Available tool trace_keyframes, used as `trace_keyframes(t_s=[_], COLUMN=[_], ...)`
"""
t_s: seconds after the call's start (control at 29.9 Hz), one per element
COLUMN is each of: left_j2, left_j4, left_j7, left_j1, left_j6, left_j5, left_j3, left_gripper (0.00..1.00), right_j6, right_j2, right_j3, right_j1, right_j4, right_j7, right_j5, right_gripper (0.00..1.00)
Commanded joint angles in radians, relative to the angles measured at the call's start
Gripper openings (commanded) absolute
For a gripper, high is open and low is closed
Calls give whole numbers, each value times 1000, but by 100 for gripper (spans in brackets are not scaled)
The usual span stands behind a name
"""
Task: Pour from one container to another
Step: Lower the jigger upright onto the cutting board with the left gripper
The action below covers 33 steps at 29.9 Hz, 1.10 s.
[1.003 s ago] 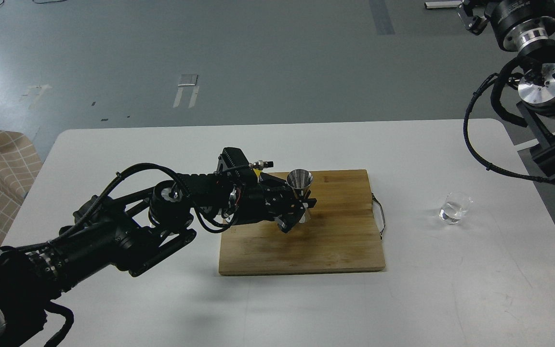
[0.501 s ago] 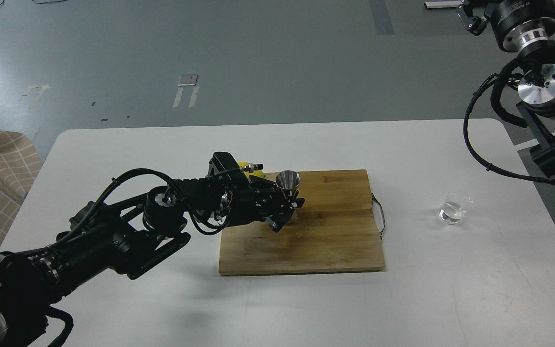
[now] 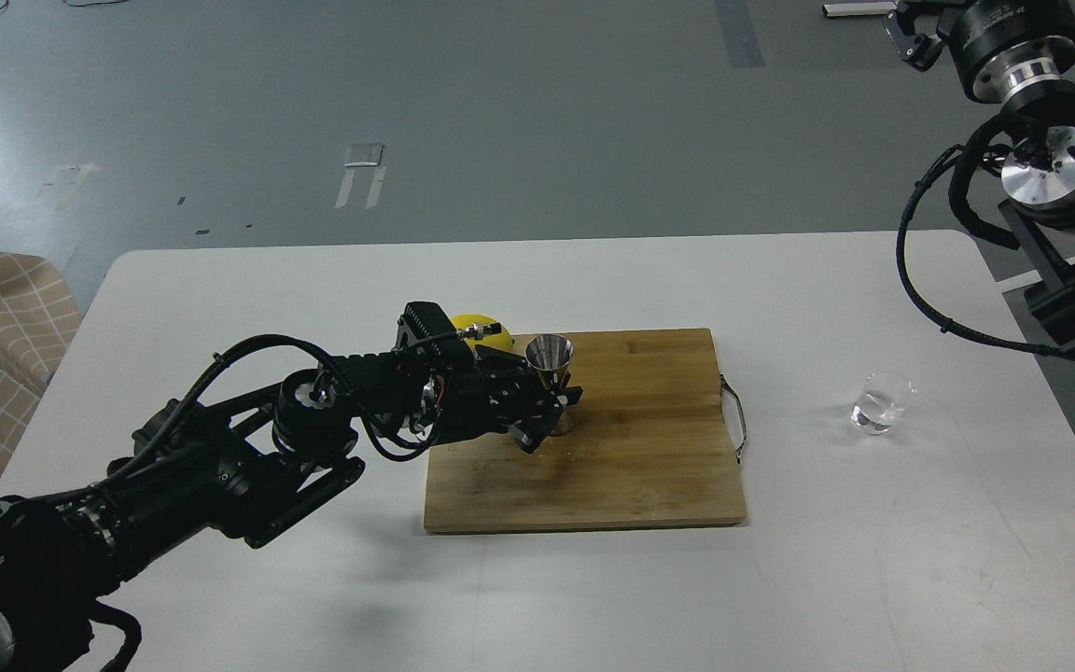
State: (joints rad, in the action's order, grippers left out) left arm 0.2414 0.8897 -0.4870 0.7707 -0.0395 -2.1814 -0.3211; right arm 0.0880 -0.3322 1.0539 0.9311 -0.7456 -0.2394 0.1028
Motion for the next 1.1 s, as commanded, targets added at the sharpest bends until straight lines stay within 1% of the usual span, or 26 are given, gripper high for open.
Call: trace_keyframes(t_s=[0.0,0.84,0.9,0.94,0.97,1.0,1.04,1.07], left_j2=[3,9,10,10,10,10,10,10], left_j4=[2,9,9,11,11,11,11,11], left_j7=[-1,-2,-2,-2,-2,-2,-2,-2], left_j1=[-1,-1,-1,-1,-1,-1,-1,-1], left_j6=[1,3,3,3,3,3,3,3], left_j5=[0,0,0,0,0,0,0,0], left_j3=[0,-4,-4,-4,-6,-6,-7,-7], left_gripper=[0,1,4,9,18,18,26,30], right_j6=[-1,1,1,1,1,1,1,1], right_j2=[-1,-4,-4,-4,-4,-4,-4,-2], right_j3=[0,1,1,1,1,1,1,1], right_j1=[0,2,2,2,2,2,2,2], right_j4=[0,0,0,0,0,0,0,0], right_j7=[0,0,0,0,0,0,0,0], right_j5=[0,0,0,0,0,0,0,0], right_gripper=[100,100,100,100,100,100,100,100])
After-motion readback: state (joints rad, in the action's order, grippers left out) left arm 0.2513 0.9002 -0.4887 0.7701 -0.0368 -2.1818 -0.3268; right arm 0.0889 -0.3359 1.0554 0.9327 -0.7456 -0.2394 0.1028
